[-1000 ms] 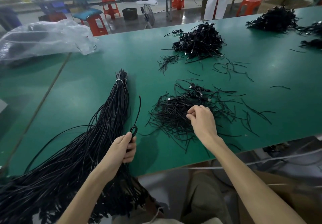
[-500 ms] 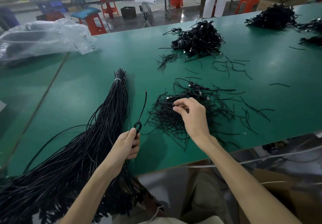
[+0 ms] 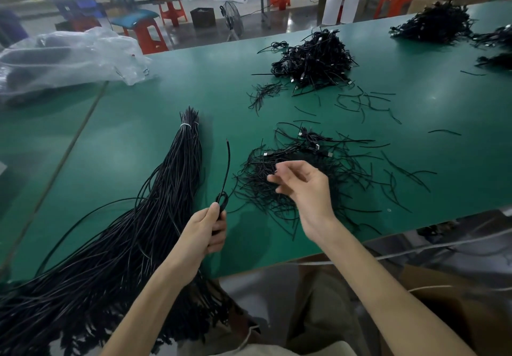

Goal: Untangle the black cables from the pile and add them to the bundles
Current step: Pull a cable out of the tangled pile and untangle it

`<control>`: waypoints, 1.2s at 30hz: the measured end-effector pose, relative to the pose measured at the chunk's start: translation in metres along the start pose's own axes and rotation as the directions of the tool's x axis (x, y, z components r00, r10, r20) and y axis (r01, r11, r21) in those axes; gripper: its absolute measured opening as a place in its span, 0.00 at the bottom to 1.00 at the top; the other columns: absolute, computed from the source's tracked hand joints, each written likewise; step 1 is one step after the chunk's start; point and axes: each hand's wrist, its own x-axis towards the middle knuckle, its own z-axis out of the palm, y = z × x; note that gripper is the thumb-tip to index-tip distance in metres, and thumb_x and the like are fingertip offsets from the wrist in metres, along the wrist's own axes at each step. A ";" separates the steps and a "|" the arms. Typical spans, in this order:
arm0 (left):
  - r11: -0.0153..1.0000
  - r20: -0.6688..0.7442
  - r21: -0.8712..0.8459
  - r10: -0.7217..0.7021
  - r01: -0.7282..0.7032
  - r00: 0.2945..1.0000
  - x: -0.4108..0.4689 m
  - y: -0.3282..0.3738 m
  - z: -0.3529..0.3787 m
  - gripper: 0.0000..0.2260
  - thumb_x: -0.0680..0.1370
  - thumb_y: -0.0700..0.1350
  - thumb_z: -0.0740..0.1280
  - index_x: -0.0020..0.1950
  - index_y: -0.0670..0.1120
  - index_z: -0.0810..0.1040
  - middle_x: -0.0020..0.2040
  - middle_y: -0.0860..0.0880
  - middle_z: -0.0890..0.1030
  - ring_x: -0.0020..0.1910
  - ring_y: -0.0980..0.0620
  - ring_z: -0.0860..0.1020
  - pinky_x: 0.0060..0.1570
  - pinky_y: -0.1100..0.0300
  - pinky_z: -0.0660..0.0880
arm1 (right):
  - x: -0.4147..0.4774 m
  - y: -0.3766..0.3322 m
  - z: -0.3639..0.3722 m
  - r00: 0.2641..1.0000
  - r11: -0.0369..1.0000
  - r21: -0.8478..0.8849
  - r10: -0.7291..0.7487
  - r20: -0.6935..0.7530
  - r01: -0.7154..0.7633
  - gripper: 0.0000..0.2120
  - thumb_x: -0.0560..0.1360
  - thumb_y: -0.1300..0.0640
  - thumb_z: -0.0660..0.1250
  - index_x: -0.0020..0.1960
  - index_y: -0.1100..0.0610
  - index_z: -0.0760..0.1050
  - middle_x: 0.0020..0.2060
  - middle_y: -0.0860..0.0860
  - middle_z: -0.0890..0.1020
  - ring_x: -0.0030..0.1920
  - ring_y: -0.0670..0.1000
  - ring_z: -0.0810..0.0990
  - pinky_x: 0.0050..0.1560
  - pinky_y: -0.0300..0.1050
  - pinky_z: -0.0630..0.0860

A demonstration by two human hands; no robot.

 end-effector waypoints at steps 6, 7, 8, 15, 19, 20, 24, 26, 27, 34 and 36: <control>0.993 0.067 -0.095 0.082 -0.075 0.994 0.003 0.000 0.019 0.17 0.85 0.57 0.59 0.45 0.46 0.74 0.35 0.51 0.60 0.28 0.54 0.57 0.24 0.64 0.59 | -0.030 0.011 0.031 0.974 0.989 0.137 0.019 0.227 -0.051 0.10 0.72 0.58 0.75 0.50 0.63 0.82 0.44 0.57 0.86 0.52 0.61 0.87 0.47 0.43 0.82; 0.991 0.090 -0.090 0.110 -0.101 0.990 0.001 0.002 0.021 0.17 0.84 0.59 0.60 0.44 0.47 0.75 0.35 0.50 0.58 0.29 0.53 0.56 0.25 0.64 0.59 | -0.033 0.014 0.035 0.973 0.990 0.130 0.027 0.229 -0.058 0.11 0.72 0.58 0.75 0.50 0.64 0.81 0.43 0.57 0.86 0.52 0.61 0.87 0.47 0.44 0.83; 0.989 0.114 -0.079 0.134 -0.125 0.984 -0.001 0.003 0.023 0.17 0.83 0.60 0.61 0.43 0.49 0.76 0.36 0.49 0.57 0.30 0.52 0.55 0.26 0.64 0.59 | -0.036 0.016 0.037 0.974 0.990 0.123 0.039 0.223 -0.067 0.11 0.73 0.58 0.75 0.50 0.65 0.81 0.43 0.58 0.86 0.52 0.61 0.87 0.48 0.44 0.83; 0.982 0.113 -0.060 0.182 -0.176 0.977 -0.012 0.008 0.021 0.17 0.85 0.58 0.59 0.47 0.48 0.78 0.37 0.49 0.56 0.31 0.52 0.55 0.26 0.65 0.61 | -0.048 0.023 0.037 0.993 0.998 0.046 0.025 0.119 -0.031 0.06 0.76 0.63 0.74 0.50 0.66 0.82 0.42 0.60 0.86 0.46 0.56 0.86 0.48 0.44 0.82; 0.981 0.074 -0.015 0.192 -0.191 0.979 -0.016 0.013 0.023 0.18 0.86 0.55 0.56 0.48 0.44 0.75 0.38 0.47 0.56 0.31 0.53 0.56 0.27 0.64 0.61 | -0.053 0.023 0.038 0.994 1.000 -0.010 -0.004 0.110 0.005 0.04 0.77 0.63 0.74 0.49 0.64 0.82 0.41 0.59 0.86 0.43 0.53 0.84 0.46 0.43 0.80; 0.981 0.065 -0.002 0.194 -0.195 0.979 -0.016 0.014 0.024 0.18 0.86 0.55 0.55 0.48 0.44 0.74 0.38 0.47 0.56 0.32 0.52 0.56 0.27 0.64 0.61 | -0.054 0.023 0.037 0.993 0.999 -0.027 -0.020 0.114 0.023 0.04 0.77 0.63 0.74 0.48 0.64 0.82 0.40 0.59 0.86 0.42 0.52 0.84 0.45 0.42 0.80; 0.985 0.042 0.022 0.172 -0.173 0.984 -0.018 0.017 0.028 0.18 0.87 0.53 0.56 0.43 0.46 0.75 0.38 0.45 0.56 0.30 0.52 0.57 0.27 0.64 0.60 | -0.056 0.023 0.033 0.986 0.990 -0.122 -0.047 0.157 0.067 0.03 0.78 0.61 0.73 0.49 0.62 0.83 0.41 0.56 0.87 0.42 0.48 0.85 0.43 0.39 0.79; 0.985 0.053 0.054 0.162 -0.165 0.985 -0.019 0.016 0.028 0.20 0.87 0.52 0.56 0.39 0.50 0.76 0.36 0.48 0.58 0.30 0.53 0.57 0.27 0.64 0.59 | -0.056 0.022 0.028 0.979 0.981 -0.181 -0.031 0.199 0.068 0.03 0.78 0.59 0.74 0.49 0.59 0.83 0.42 0.53 0.87 0.44 0.47 0.84 0.44 0.39 0.79; 0.983 0.055 0.076 0.161 -0.165 0.985 -0.019 0.015 0.027 0.20 0.87 0.52 0.55 0.39 0.50 0.76 0.35 0.49 0.59 0.29 0.54 0.58 0.26 0.64 0.59 | -0.054 0.021 0.025 0.975 0.974 -0.215 -0.018 0.223 0.067 0.04 0.77 0.57 0.74 0.50 0.57 0.83 0.43 0.51 0.87 0.44 0.45 0.83 0.44 0.39 0.78; 0.995 0.180 0.036 0.084 -0.092 0.980 -0.019 0.018 0.007 0.15 0.82 0.57 0.63 0.43 0.49 0.79 0.34 0.53 0.65 0.28 0.54 0.60 0.26 0.64 0.60 | -0.026 0.006 0.003 0.957 0.956 -0.292 0.106 0.269 -0.023 0.13 0.76 0.52 0.76 0.58 0.54 0.81 0.48 0.45 0.84 0.50 0.45 0.81 0.48 0.42 0.79; 0.999 0.240 0.010 0.046 -0.050 0.970 -0.020 0.020 0.006 0.14 0.80 0.57 0.64 0.42 0.50 0.80 0.34 0.53 0.65 0.28 0.55 0.60 0.25 0.65 0.61 | -0.020 0.001 0.003 0.909 0.951 -0.309 0.133 0.396 -0.005 0.14 0.76 0.53 0.76 0.61 0.51 0.82 0.54 0.47 0.84 0.54 0.47 0.81 0.56 0.45 0.79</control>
